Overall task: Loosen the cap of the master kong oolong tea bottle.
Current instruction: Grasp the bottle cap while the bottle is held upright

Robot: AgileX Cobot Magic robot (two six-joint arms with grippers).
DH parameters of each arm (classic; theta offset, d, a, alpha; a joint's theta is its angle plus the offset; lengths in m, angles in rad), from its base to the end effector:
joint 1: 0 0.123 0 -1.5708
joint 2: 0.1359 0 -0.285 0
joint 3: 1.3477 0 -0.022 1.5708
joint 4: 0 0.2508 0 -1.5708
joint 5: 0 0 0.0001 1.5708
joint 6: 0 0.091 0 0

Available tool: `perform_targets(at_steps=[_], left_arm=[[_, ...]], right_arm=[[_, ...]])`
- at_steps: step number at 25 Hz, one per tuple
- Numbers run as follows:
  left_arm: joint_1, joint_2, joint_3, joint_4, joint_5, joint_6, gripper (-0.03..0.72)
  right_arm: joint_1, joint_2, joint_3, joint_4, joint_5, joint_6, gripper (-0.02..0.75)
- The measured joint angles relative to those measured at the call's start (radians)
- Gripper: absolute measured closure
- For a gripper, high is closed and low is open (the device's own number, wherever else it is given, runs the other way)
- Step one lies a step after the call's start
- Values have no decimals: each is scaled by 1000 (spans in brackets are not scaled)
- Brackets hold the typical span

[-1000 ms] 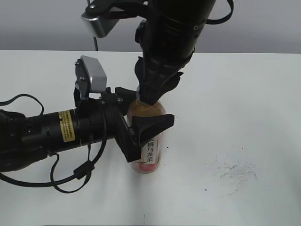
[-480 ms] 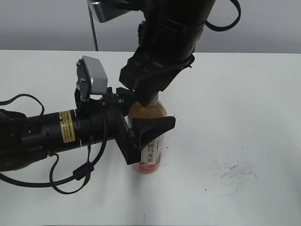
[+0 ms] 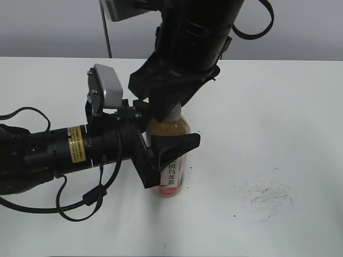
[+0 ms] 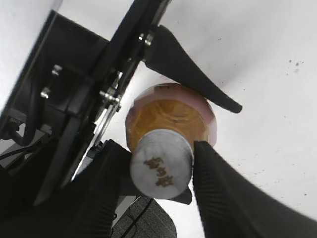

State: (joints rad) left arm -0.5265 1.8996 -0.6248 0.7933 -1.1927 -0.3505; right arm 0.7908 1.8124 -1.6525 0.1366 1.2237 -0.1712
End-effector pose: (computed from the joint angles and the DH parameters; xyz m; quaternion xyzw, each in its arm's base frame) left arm 0.2373 -0.2076 0.1443 0.4109 0.6168 -0.4154 0.5274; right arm 0.2599 0.2793 0.3048 -0.4446 0.8827 0.1052 0.1096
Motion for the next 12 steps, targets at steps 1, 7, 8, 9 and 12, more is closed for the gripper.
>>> perform_targets(at_steps=[1,7,8,9,12], left_arm=[[0,0,0,0,0,0,240],[0,0,0,1,0,0,240],[0,0,0,0,0,0,240],[0,0,0,0,0,0,240],[0,0,0,0,0,0,240]], right_arm=[[0,0,0,0,0,1,379],[0,0,0,-13,0,-6,464],[0,0,0,-13,0,-12,464],[0,0,0,-13,0,-20,464],[0,0,0,-13,0,-52,464]])
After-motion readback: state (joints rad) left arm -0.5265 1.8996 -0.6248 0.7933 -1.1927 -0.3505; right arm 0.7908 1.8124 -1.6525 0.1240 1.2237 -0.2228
